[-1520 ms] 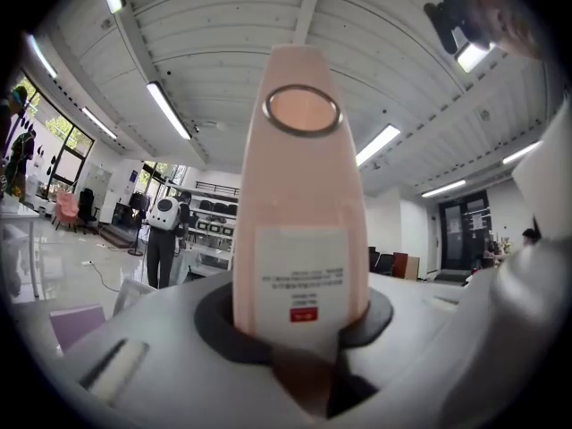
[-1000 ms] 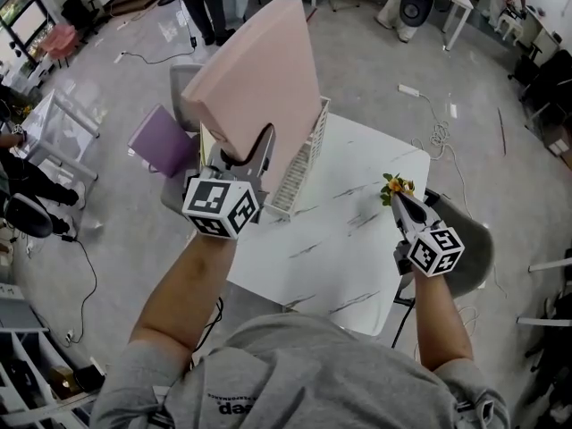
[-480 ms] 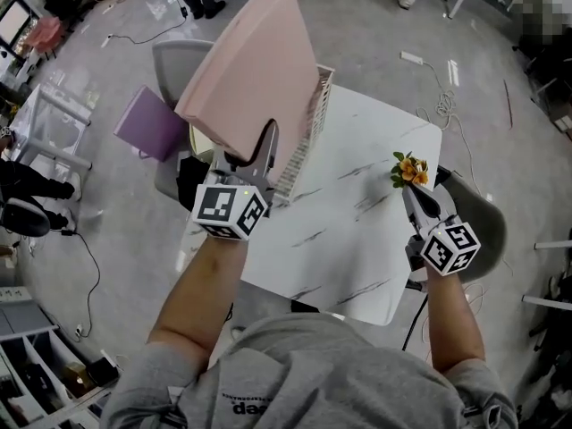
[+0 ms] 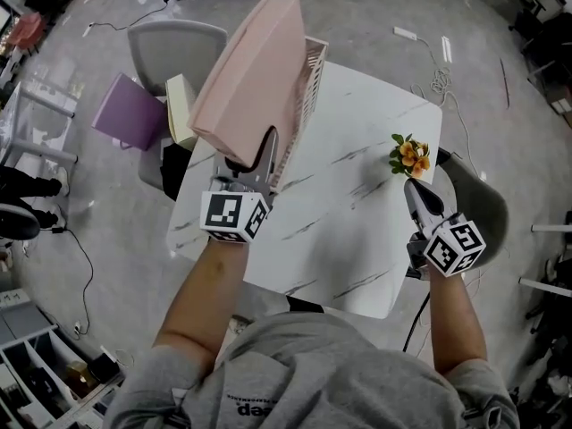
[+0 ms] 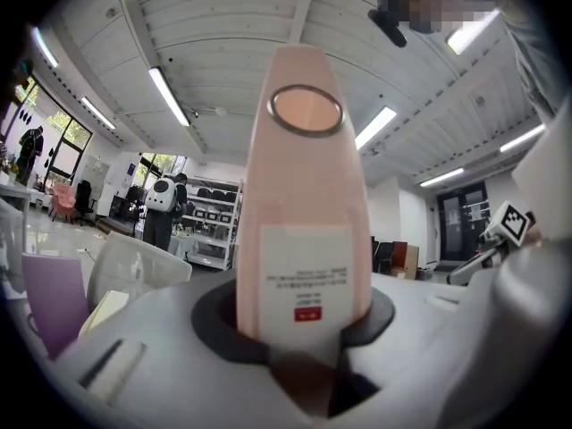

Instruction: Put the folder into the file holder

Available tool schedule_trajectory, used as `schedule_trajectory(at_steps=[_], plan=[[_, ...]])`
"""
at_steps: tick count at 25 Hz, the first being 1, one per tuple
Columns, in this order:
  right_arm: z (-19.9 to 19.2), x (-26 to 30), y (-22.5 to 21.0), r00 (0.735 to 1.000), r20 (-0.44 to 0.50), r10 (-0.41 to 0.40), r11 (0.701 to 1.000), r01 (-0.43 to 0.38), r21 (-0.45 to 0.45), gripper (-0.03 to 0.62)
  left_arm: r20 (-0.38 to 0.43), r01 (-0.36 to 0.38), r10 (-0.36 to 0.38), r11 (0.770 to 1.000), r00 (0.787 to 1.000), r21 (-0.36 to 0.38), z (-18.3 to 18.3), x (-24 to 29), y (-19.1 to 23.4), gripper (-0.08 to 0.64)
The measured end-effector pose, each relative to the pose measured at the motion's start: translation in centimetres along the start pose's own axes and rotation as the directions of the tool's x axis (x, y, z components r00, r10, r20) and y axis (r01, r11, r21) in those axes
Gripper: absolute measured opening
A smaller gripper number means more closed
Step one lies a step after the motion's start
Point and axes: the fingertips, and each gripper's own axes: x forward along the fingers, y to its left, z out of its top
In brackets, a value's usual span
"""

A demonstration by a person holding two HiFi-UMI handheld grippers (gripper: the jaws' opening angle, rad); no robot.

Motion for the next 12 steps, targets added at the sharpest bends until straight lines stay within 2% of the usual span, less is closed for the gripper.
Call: schedule_trajectory(at_steps=[6,10,12], plan=[[-0.8,0.7,0.1,1.0,-0.013,0.005,1.0,-0.005,0.002,0.005,-0.06,0.005,-0.004,1.0,0.998,0.013,-4.1,-0.1,-0.1,0.209],[-1.4,1.1,0.2,1.0,-0.016,0.019,1.0,-0.019,-0.003,0.005,-0.104,0.048,-0.038,0.994,0.994,0.101,-5.3,0.3,-1.1,0.209],[-1.5,1.2,0.5,1.0,-0.018,0.025,1.0,-0.025,-0.001,0.005,-0.154,0.077,-0.059,0.991,0.986,0.113,-5.9,0.5,-1.6,0.212]])
